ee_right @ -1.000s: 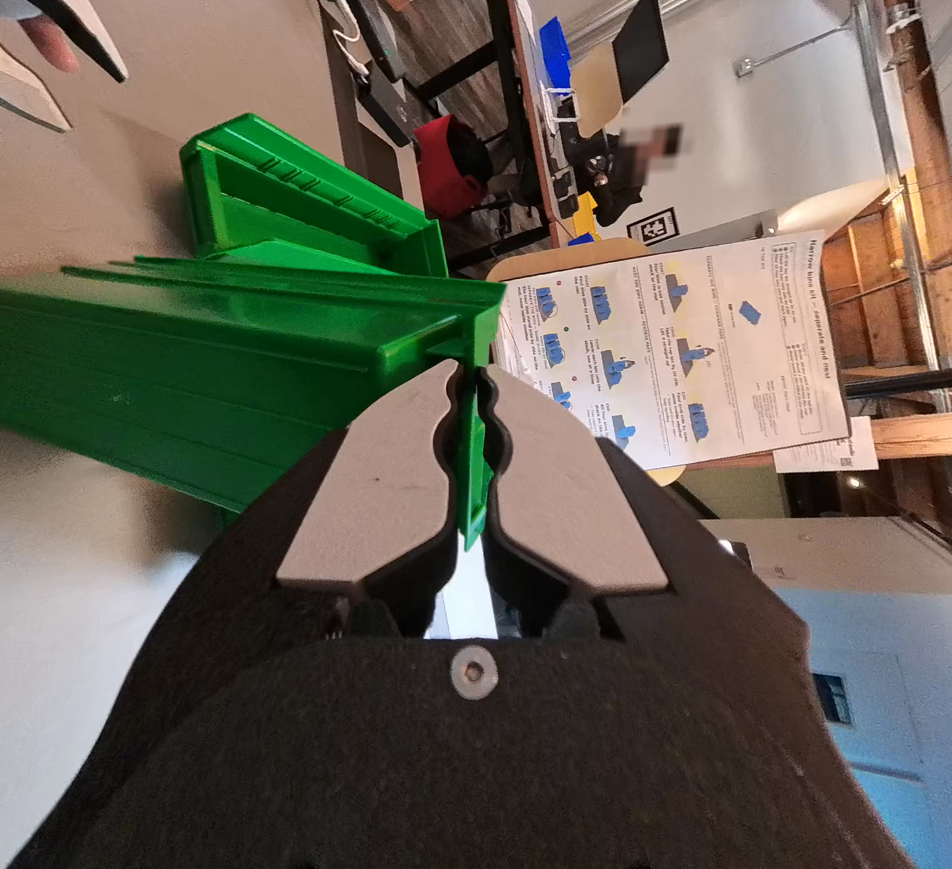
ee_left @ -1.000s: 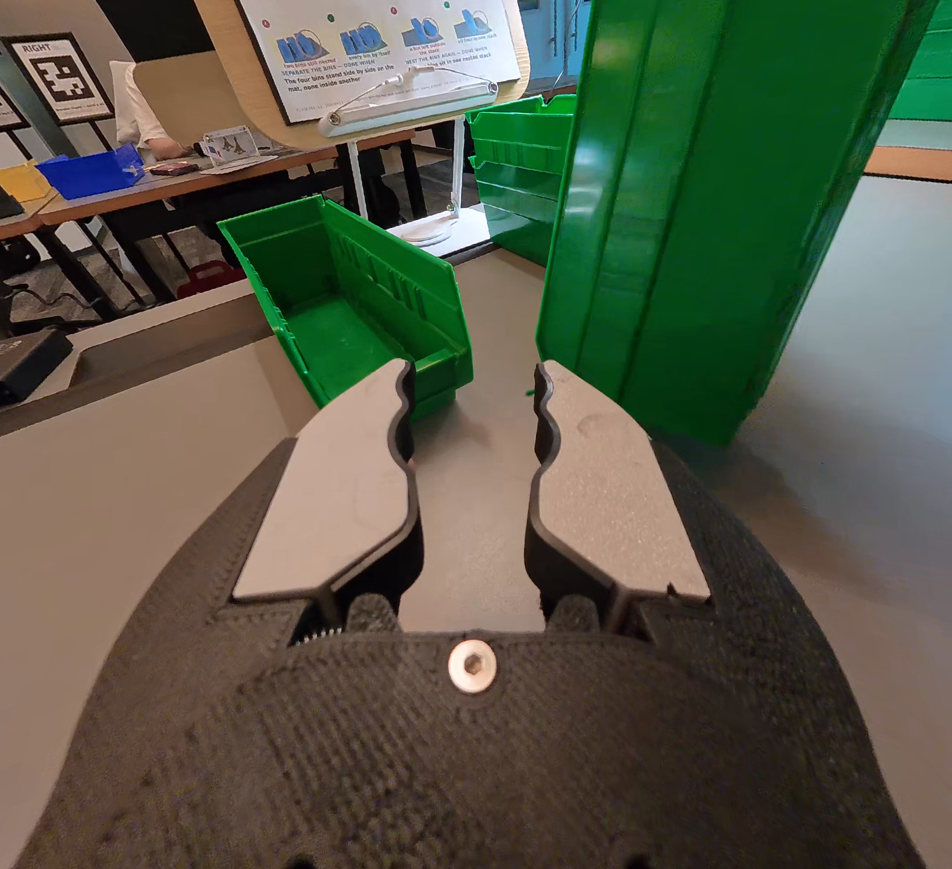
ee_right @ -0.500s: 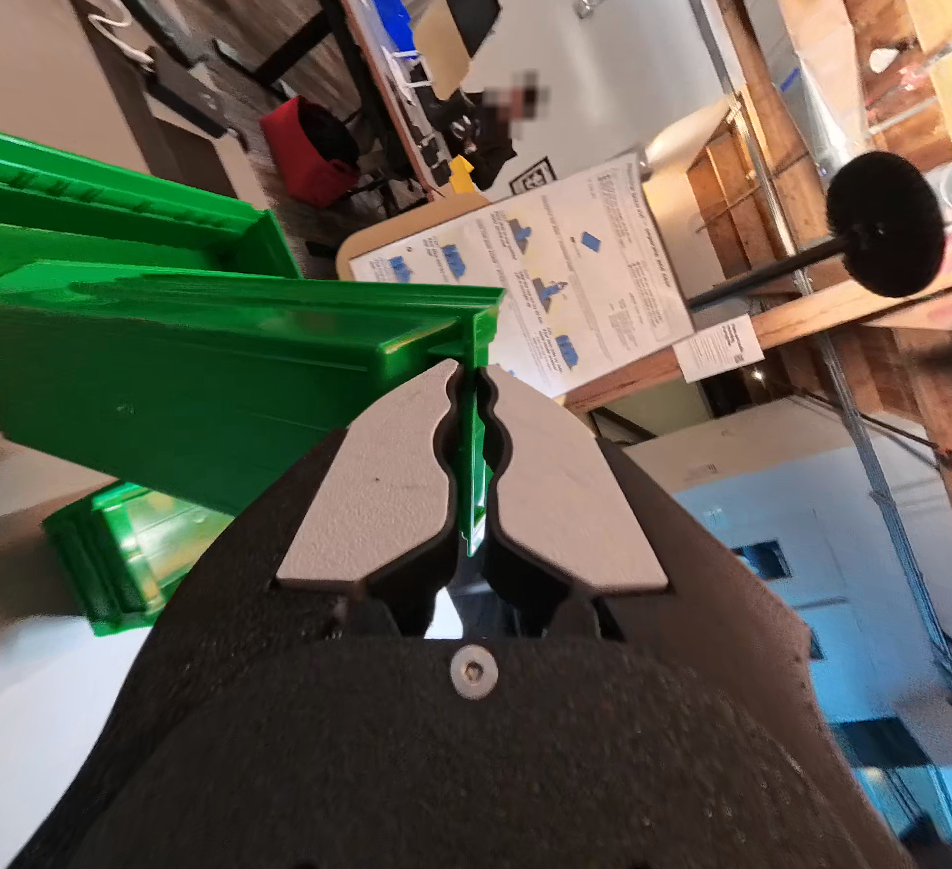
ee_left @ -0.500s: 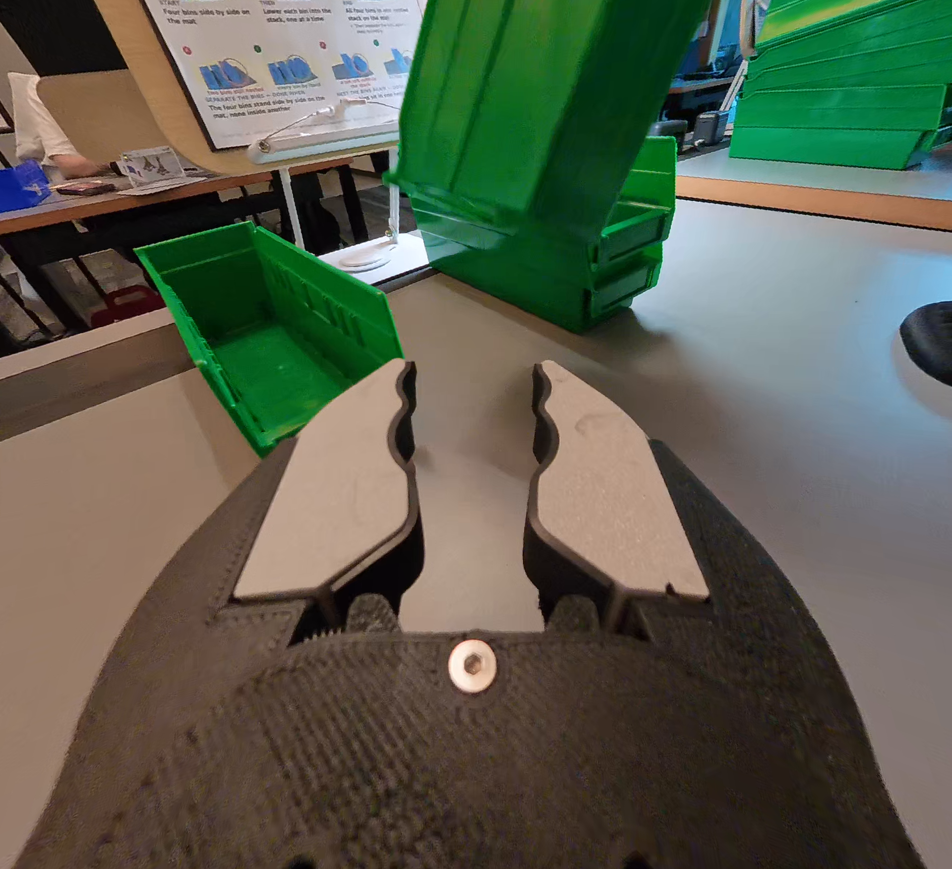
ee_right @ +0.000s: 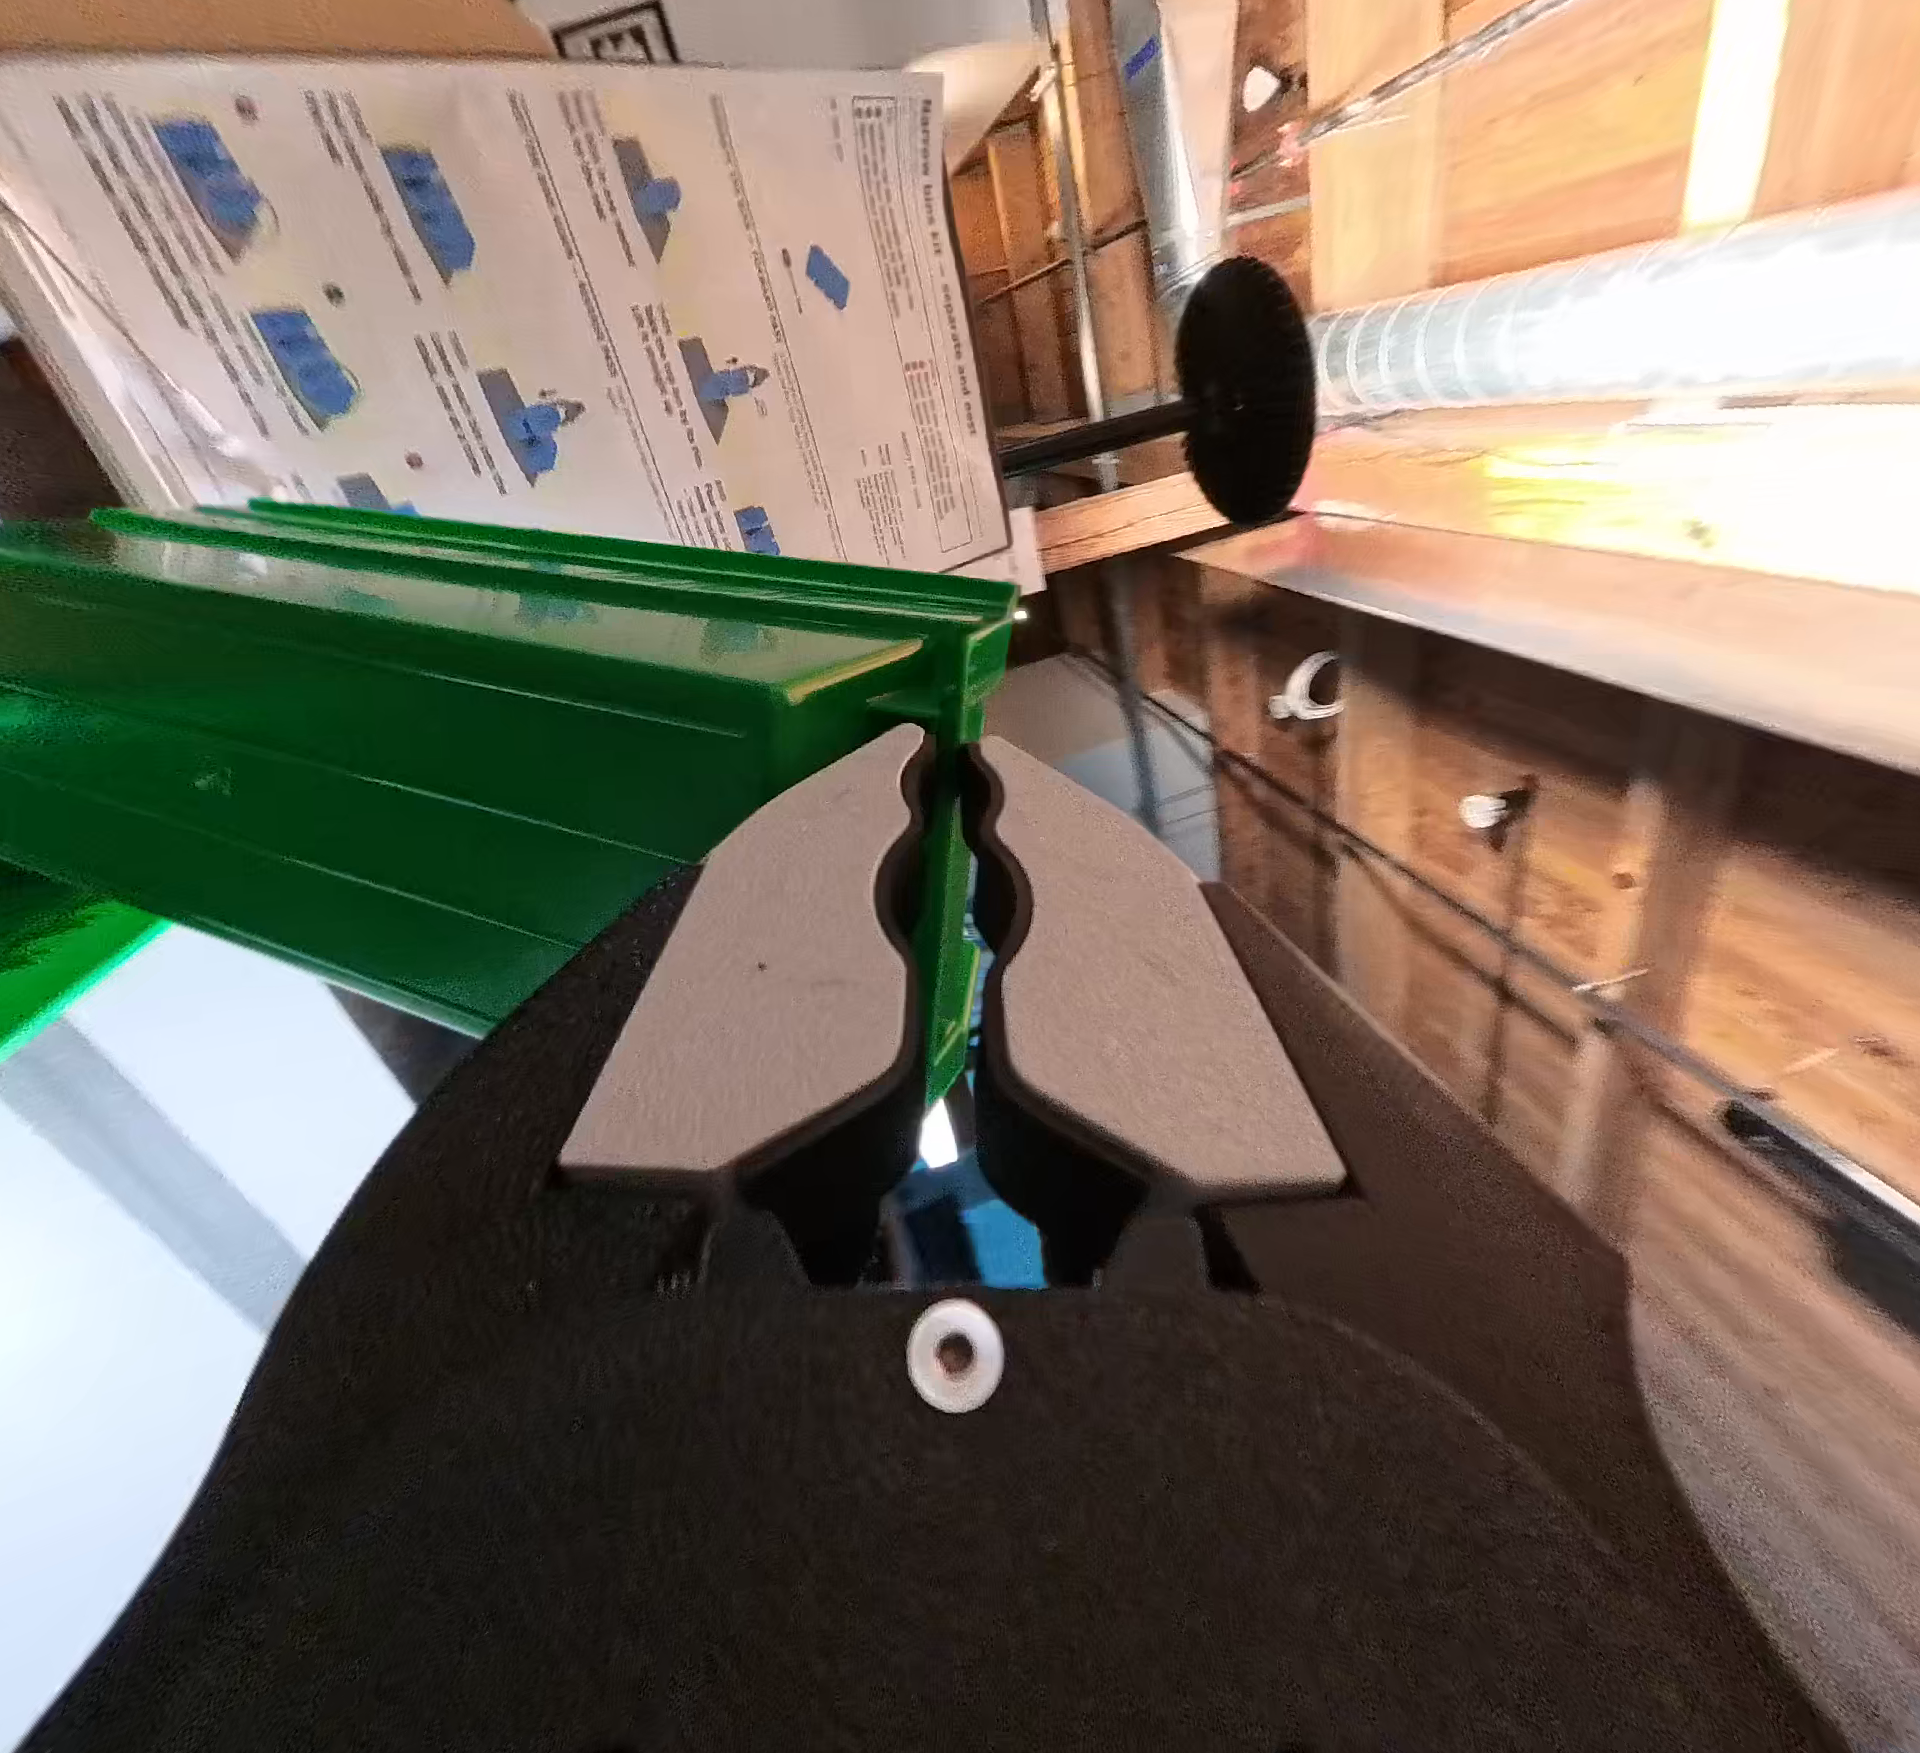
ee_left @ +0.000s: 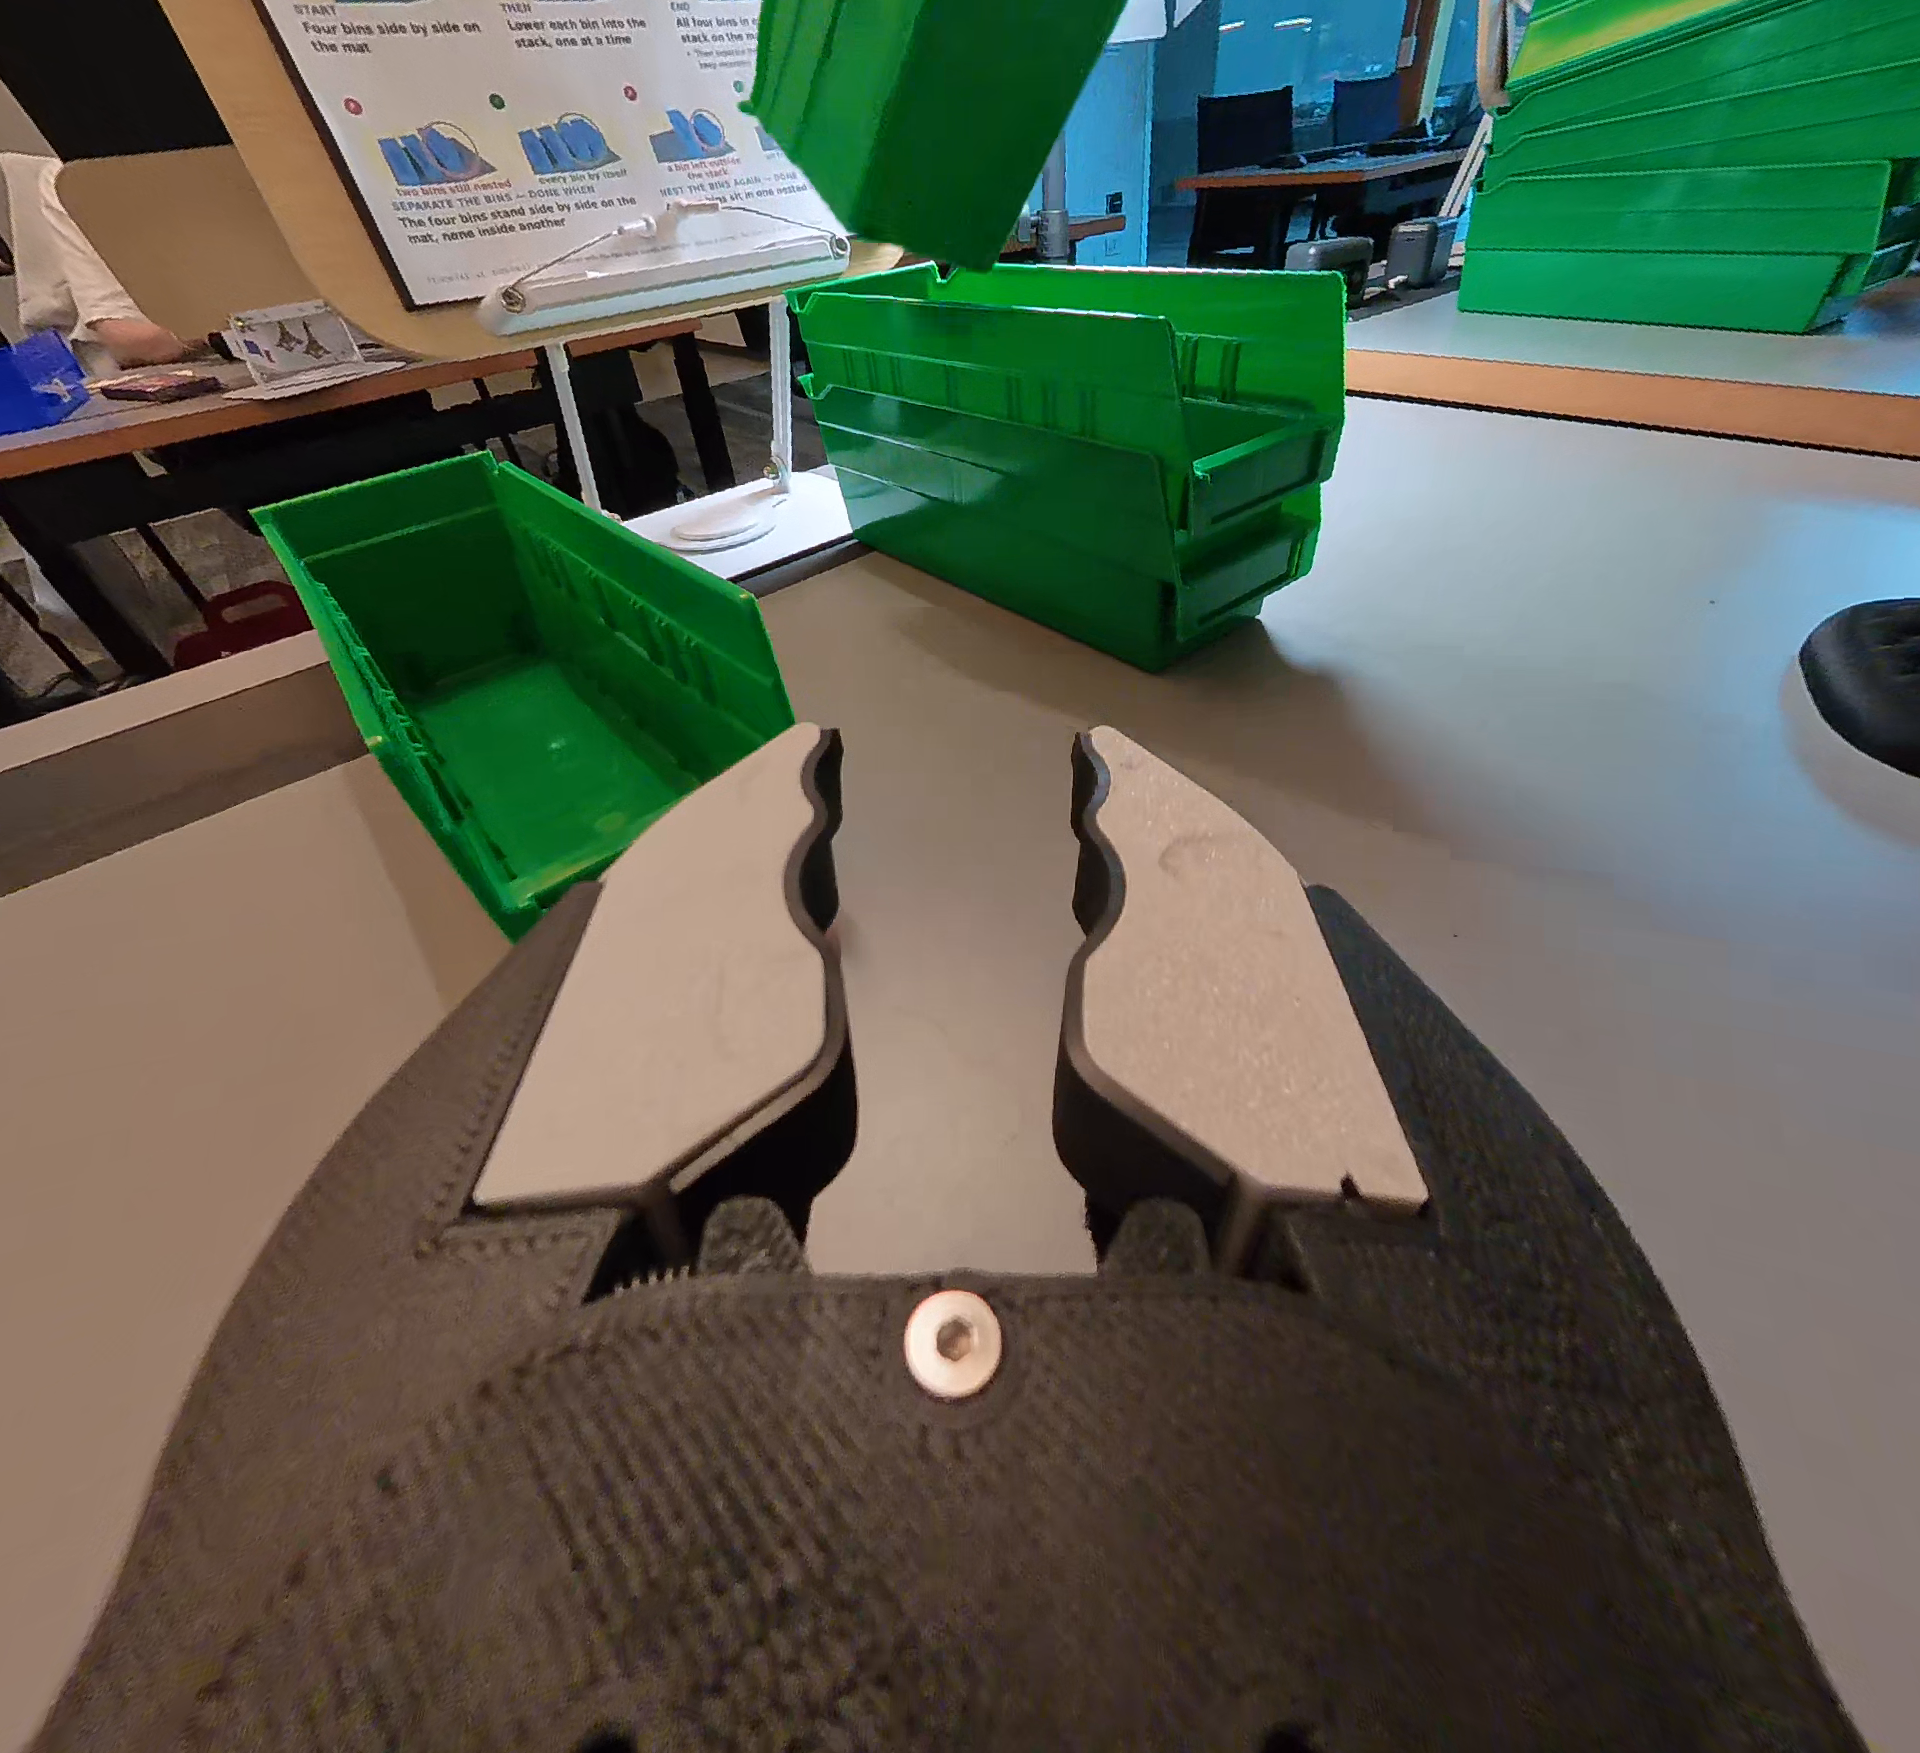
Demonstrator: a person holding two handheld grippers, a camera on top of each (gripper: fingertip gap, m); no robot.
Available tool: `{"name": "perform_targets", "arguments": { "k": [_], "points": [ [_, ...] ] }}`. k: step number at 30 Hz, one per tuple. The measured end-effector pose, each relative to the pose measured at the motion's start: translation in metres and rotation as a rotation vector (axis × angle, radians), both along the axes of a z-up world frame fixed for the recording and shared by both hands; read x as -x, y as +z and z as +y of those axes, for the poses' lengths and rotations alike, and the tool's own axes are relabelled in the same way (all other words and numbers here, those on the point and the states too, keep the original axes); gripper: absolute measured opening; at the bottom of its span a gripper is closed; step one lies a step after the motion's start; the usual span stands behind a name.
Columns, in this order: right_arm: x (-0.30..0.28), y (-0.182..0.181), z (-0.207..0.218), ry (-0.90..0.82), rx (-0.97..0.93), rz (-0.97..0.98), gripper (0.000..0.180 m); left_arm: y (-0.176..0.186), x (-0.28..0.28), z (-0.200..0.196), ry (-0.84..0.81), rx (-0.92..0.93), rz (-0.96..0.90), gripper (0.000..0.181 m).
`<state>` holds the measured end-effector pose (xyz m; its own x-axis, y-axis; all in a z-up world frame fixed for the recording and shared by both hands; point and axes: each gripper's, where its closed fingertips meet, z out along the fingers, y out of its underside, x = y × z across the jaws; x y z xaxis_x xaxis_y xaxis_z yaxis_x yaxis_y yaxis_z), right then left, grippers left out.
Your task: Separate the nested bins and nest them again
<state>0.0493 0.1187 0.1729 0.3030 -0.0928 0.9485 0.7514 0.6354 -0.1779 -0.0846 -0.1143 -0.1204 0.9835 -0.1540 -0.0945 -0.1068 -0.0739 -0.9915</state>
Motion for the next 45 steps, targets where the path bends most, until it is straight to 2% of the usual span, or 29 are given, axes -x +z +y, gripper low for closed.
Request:
{"name": "perform_targets", "arguments": {
  "k": [5, 12, 20, 23, 28, 37, 41, 45],
  "points": [
    [0.016, -0.058, 0.004, -0.055, -0.196, -0.095, 0.005, 0.0, 0.0, 0.0, 0.002, 0.004, -0.006, 0.042],
    [0.013, -0.081, -0.016, -0.013, -0.246, -0.136, 0.006, -0.001, -0.002, 0.0, -0.005, 0.01, 0.003, 0.042],
    [0.009, -0.101, -0.037, 0.13, -0.092, -0.131, 0.008, -0.003, -0.004, 0.0, -0.008, 0.013, 0.006, 0.041],
    [0.012, -0.1, -0.046, 0.197, -0.019, -0.088, 0.009, -0.003, -0.003, 0.0, -0.005, 0.015, 0.003, 0.041],
    [0.028, -0.083, -0.055, 0.235, -0.042, -0.058, 0.008, -0.004, -0.003, 0.001, -0.006, 0.02, 0.004, 0.041],
    [0.066, -0.024, -0.031, 0.204, -0.144, -0.058, 0.005, -0.003, -0.002, 0.0, -0.006, 0.014, 0.003, 0.041],
    [0.082, -0.001, -0.036, 0.218, -0.148, -0.044, 0.003, -0.001, -0.003, -0.002, -0.006, 0.006, 0.013, 0.041],
    [0.098, -0.015, -0.053, 0.253, -0.111, -0.078, 0.003, 0.002, -0.002, -0.003, -0.008, -0.005, 0.006, 0.041]
  ]
}}
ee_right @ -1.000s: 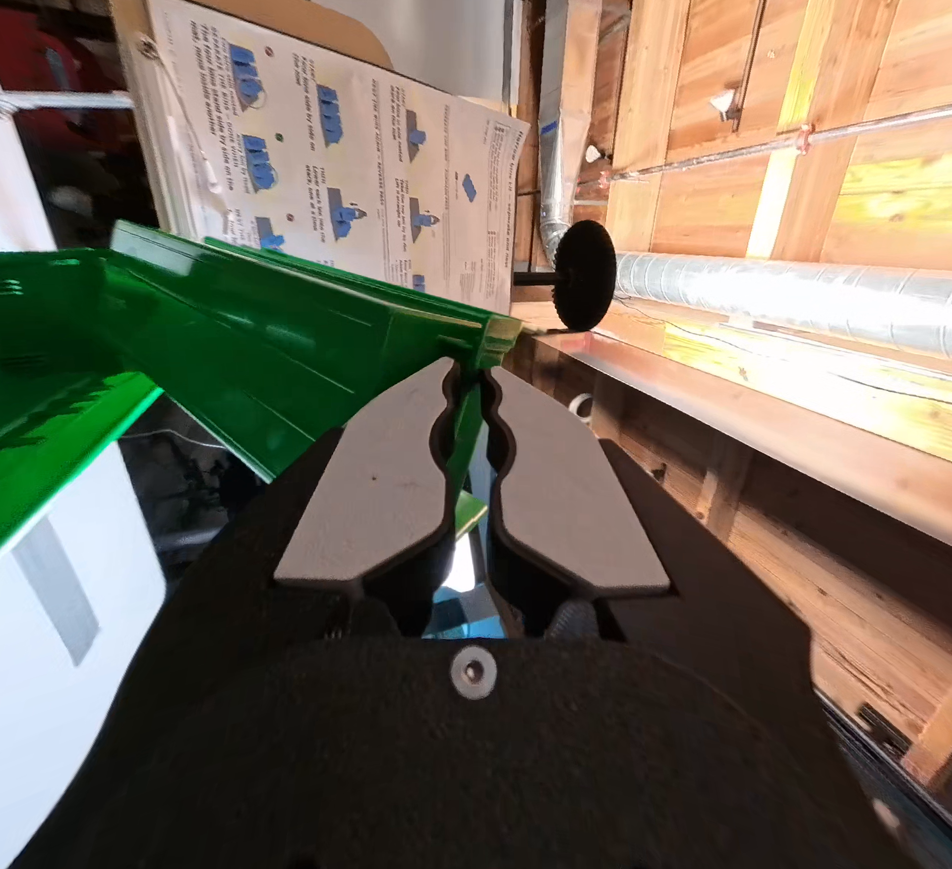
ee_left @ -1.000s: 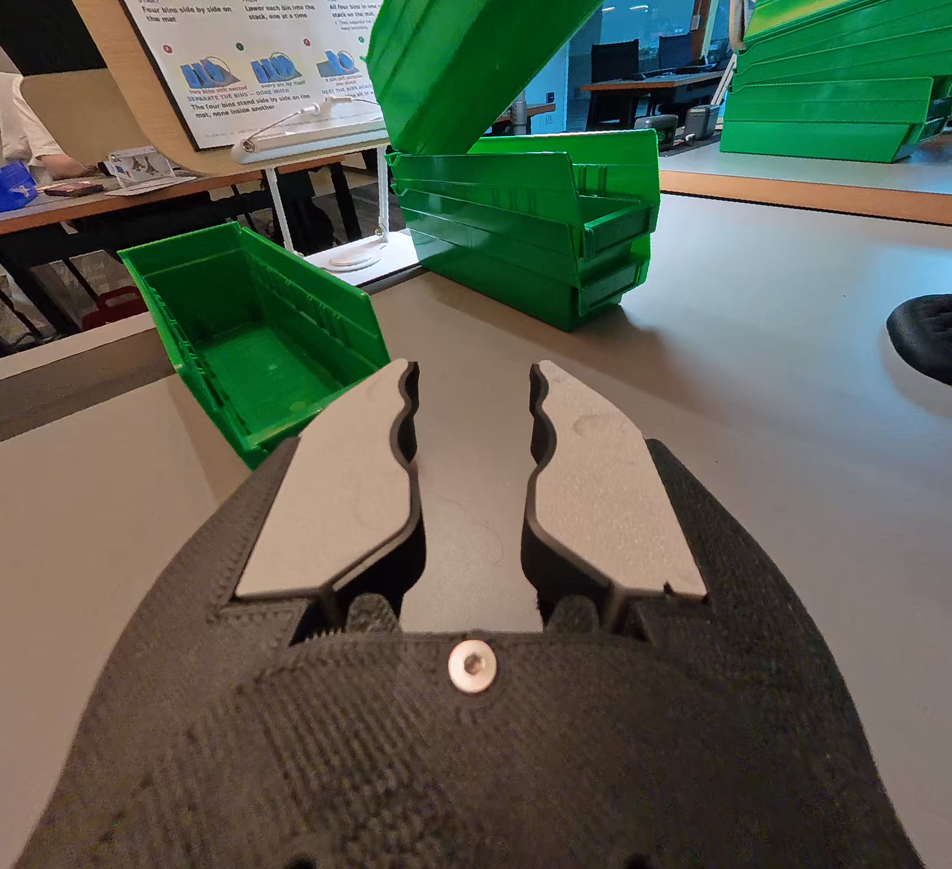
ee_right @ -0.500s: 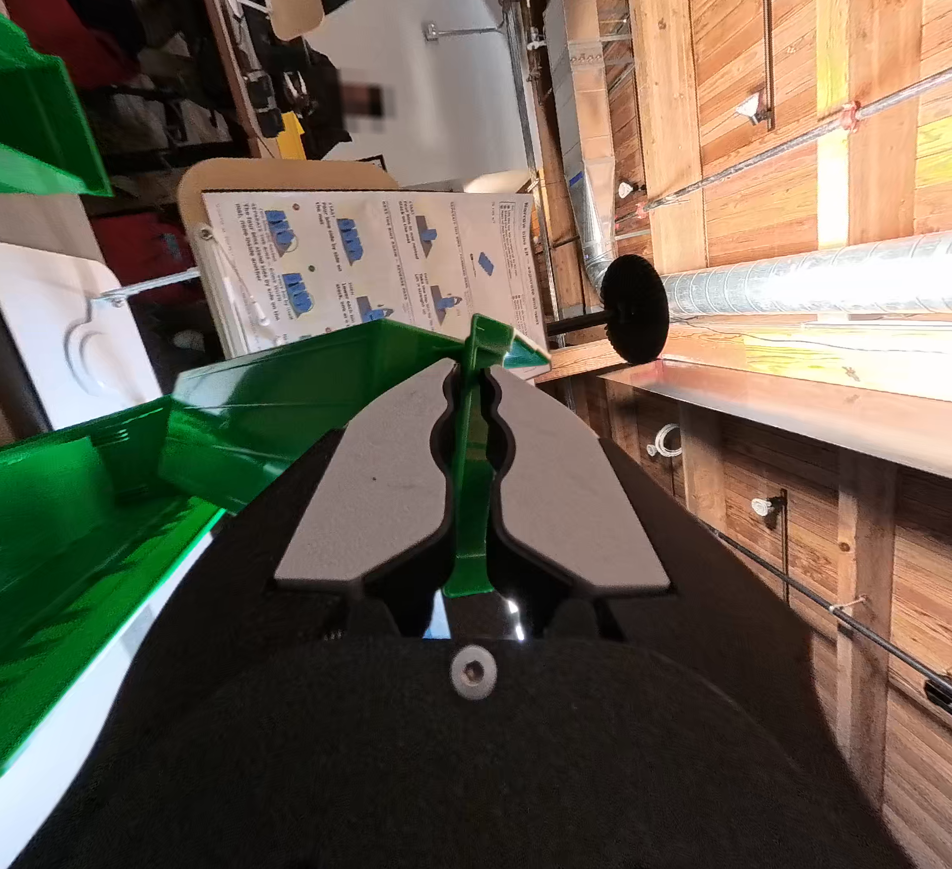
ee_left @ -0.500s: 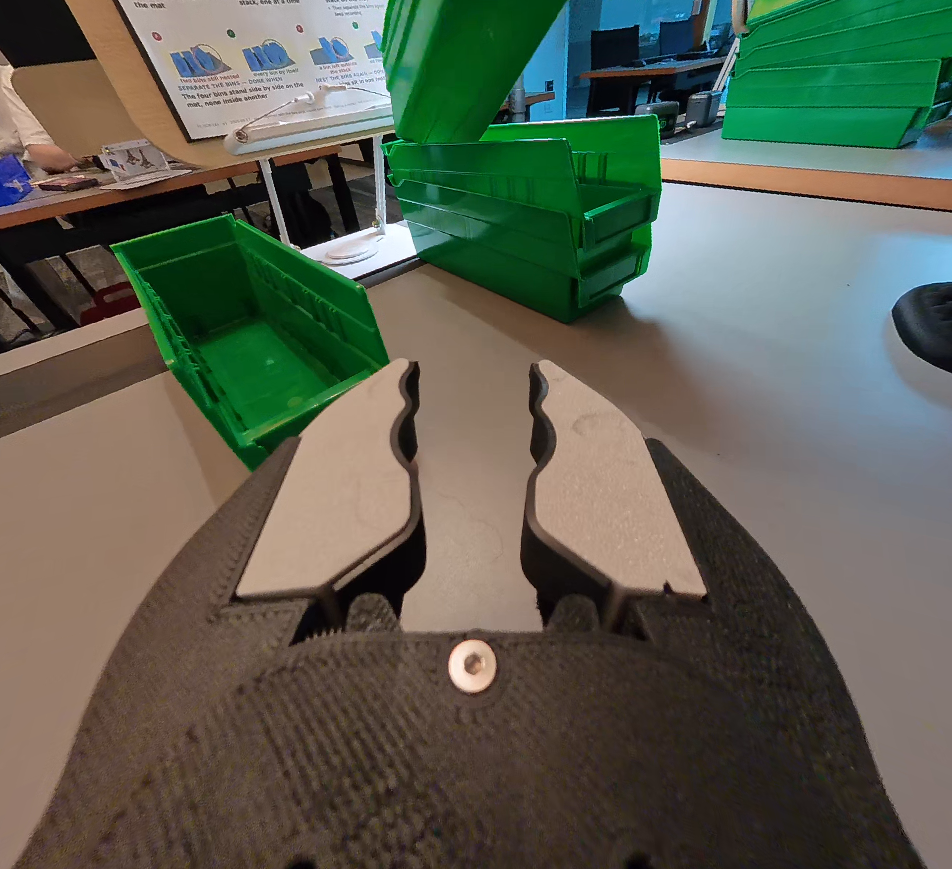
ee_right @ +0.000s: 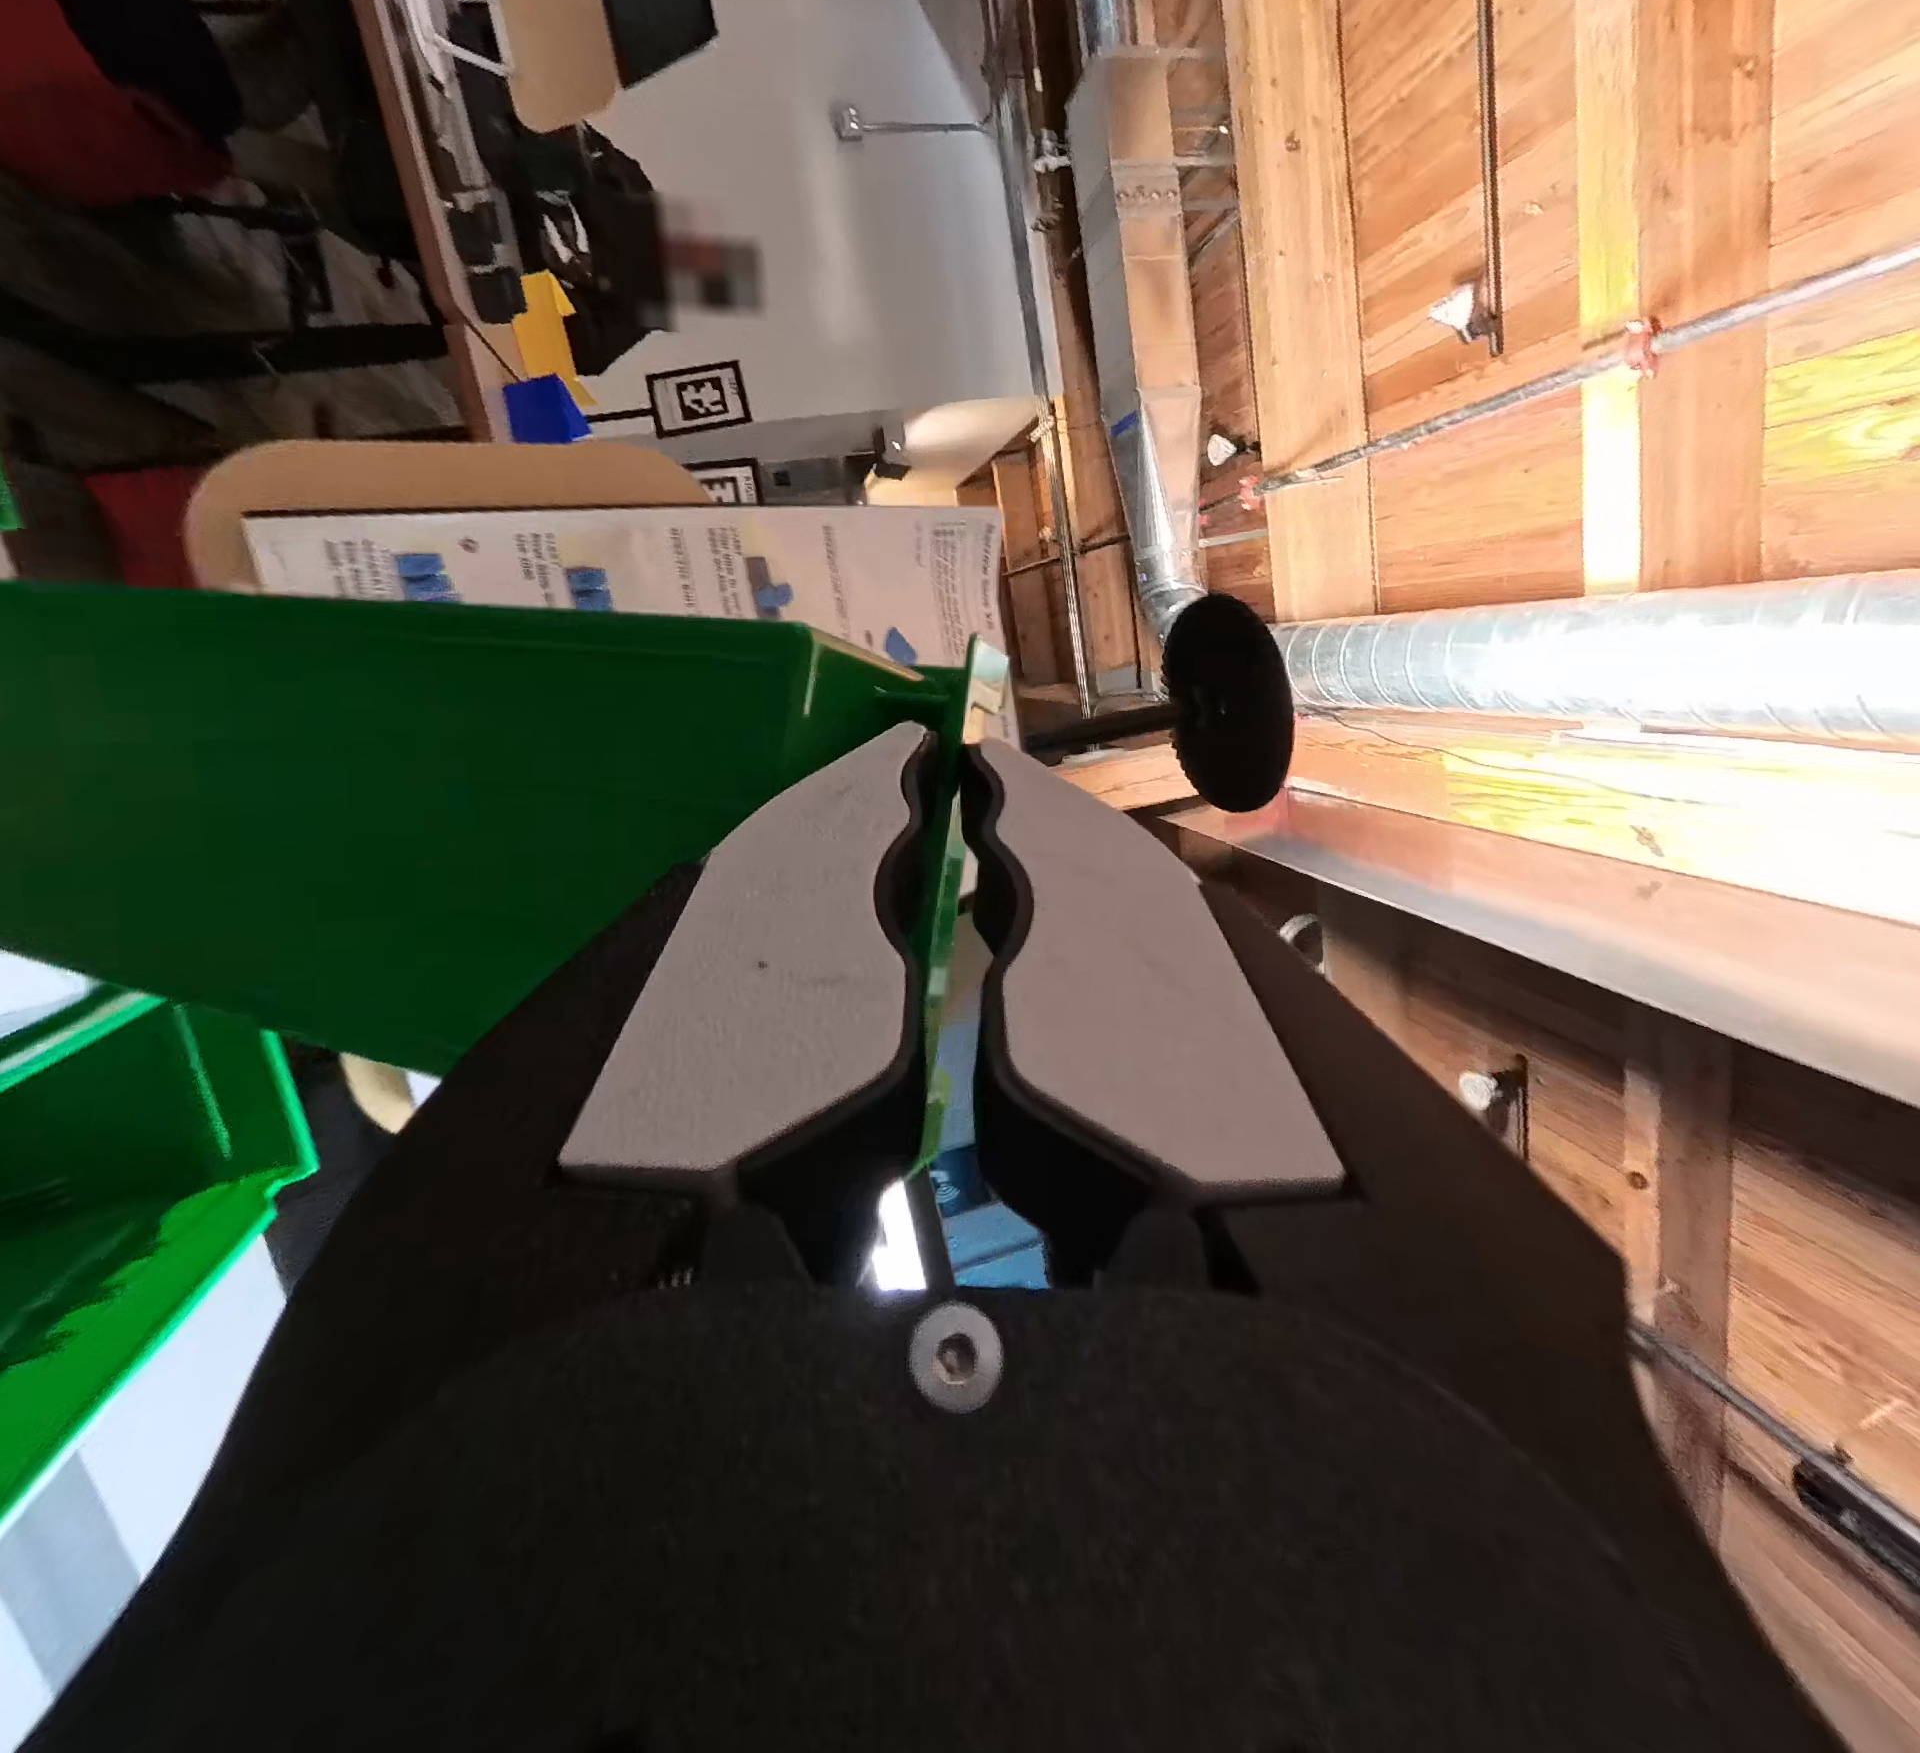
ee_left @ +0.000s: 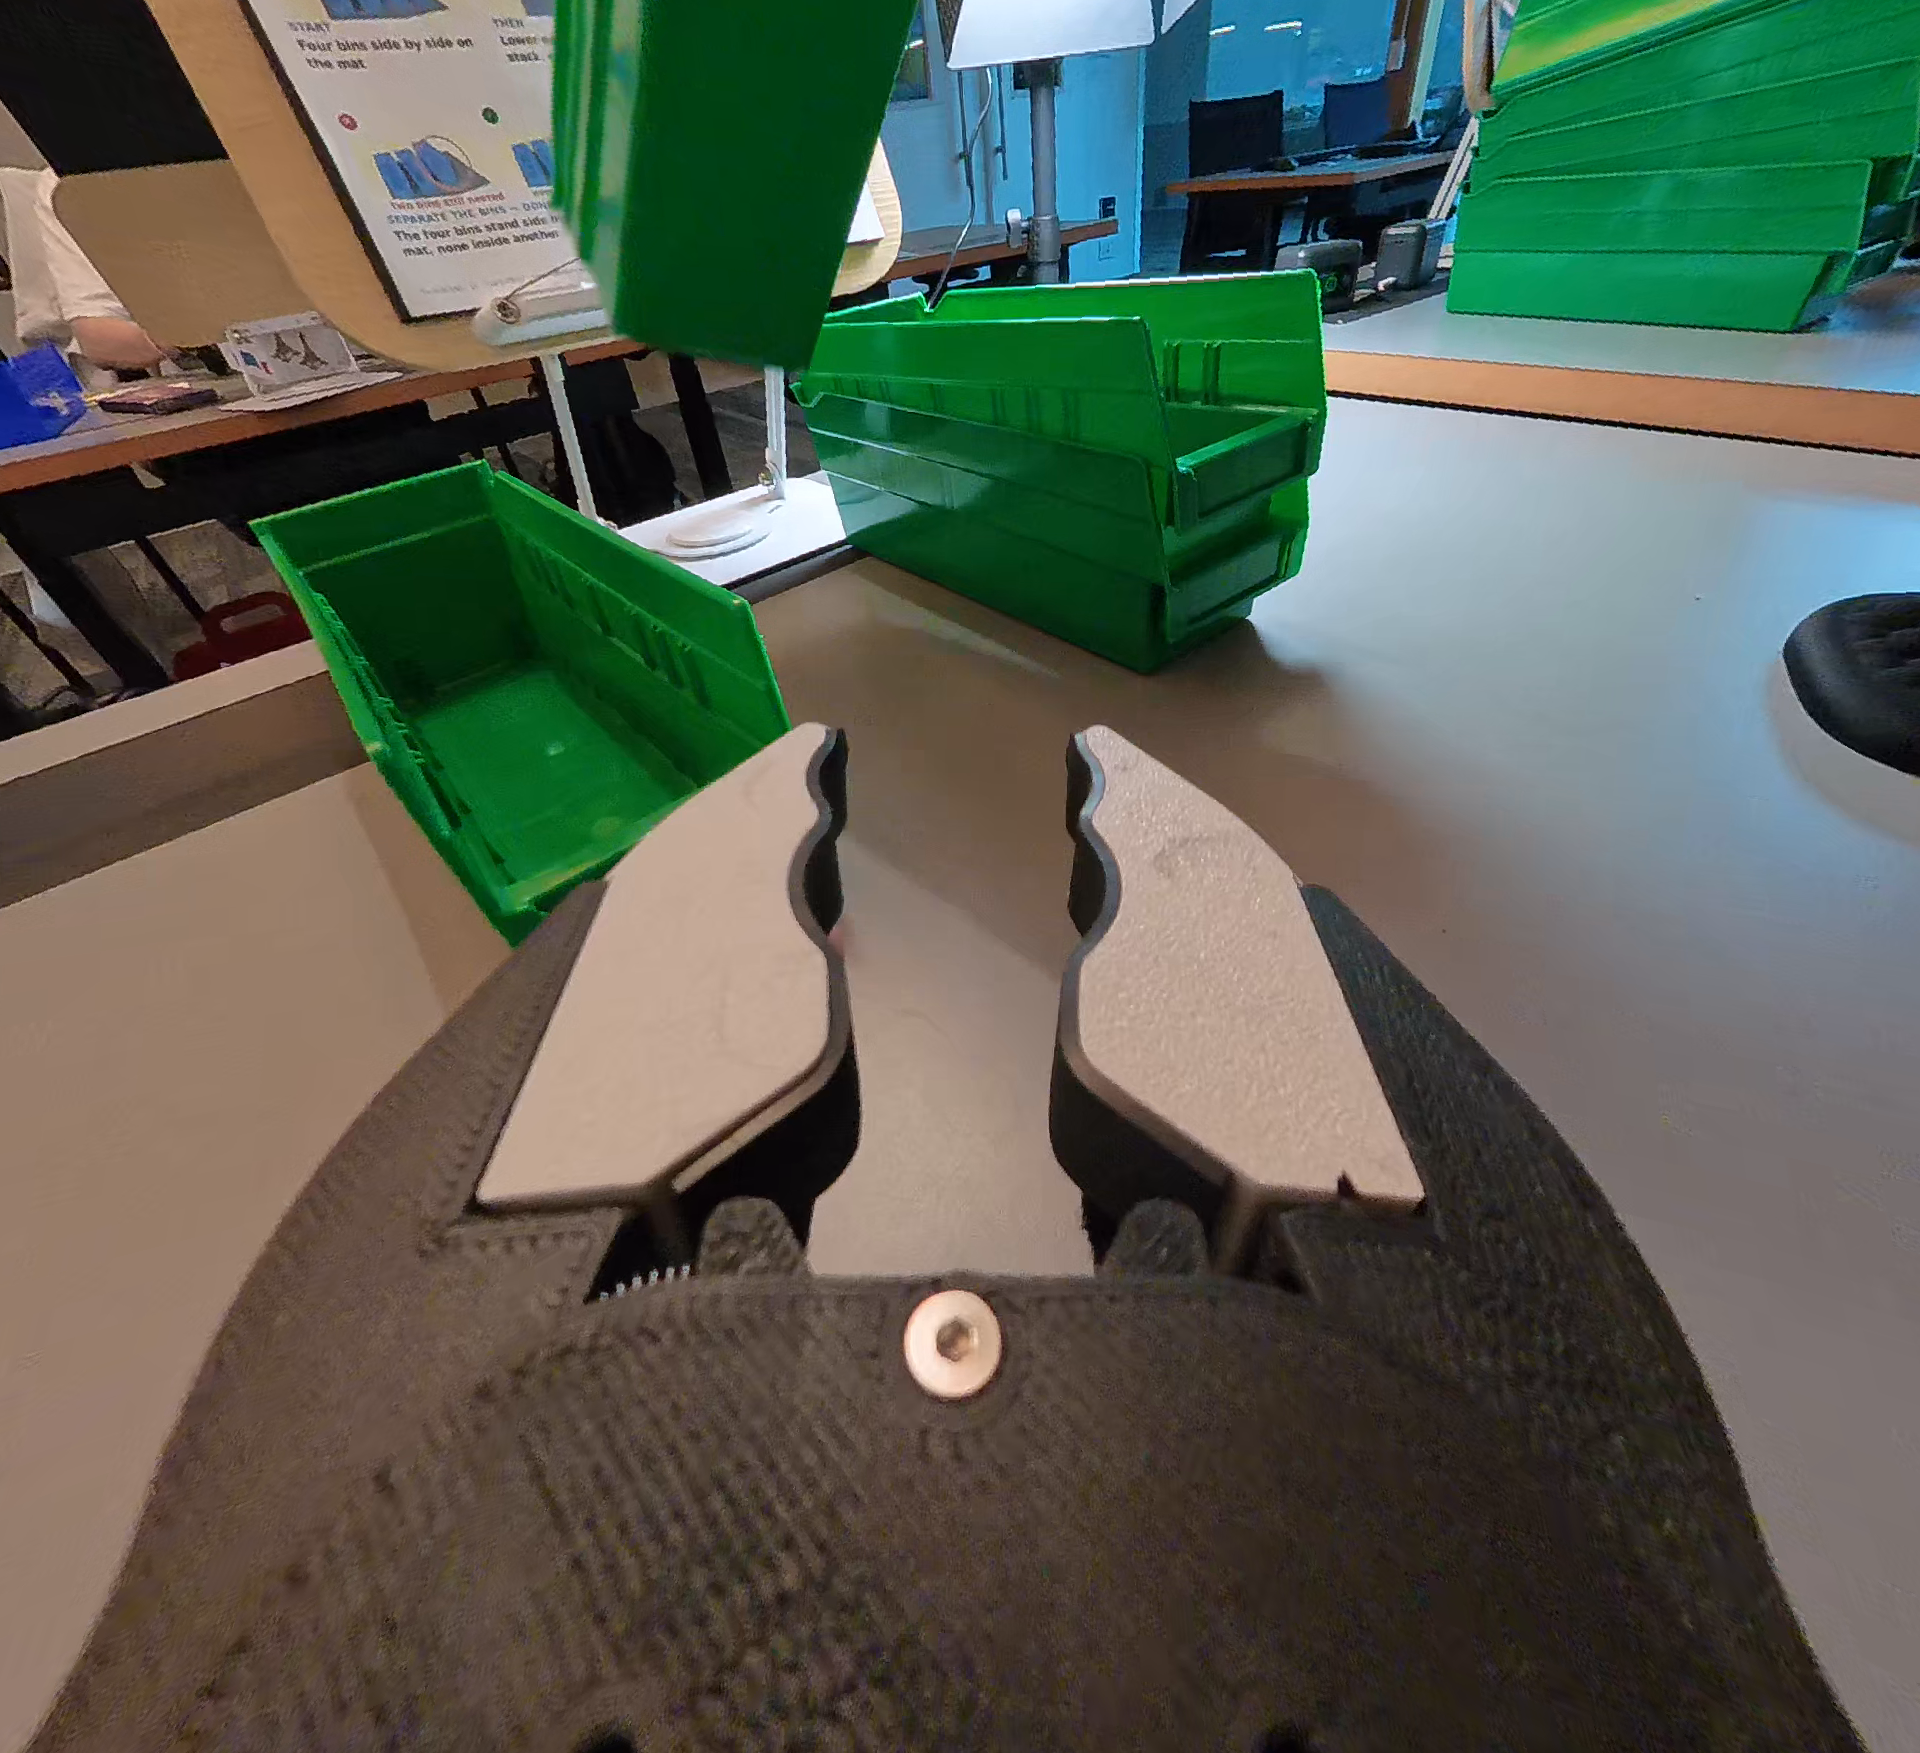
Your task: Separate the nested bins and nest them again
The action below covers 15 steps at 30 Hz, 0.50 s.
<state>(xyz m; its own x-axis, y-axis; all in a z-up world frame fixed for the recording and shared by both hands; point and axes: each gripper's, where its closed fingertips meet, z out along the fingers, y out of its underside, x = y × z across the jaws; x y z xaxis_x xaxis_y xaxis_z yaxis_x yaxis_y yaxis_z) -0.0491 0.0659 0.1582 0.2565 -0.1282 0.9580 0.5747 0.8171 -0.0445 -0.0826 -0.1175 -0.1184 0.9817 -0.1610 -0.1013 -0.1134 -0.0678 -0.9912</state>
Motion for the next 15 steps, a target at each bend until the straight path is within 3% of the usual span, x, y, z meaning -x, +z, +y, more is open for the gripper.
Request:
{"name": "perform_targets", "arguments": {
  "k": [9, 15],
  "points": [
    [0.02, -0.107, -0.035, 0.013, -0.149, -0.172, 0.004, 0.0, 0.0, -0.001, 0.0, 0.0, 0.003, 0.04],
    [0.012, -0.17, -0.101, 0.162, -0.131, -0.281, 0.004, -0.002, 0.0, 0.0, 0.001, 0.007, 0.004, 0.04]
  ]
}}
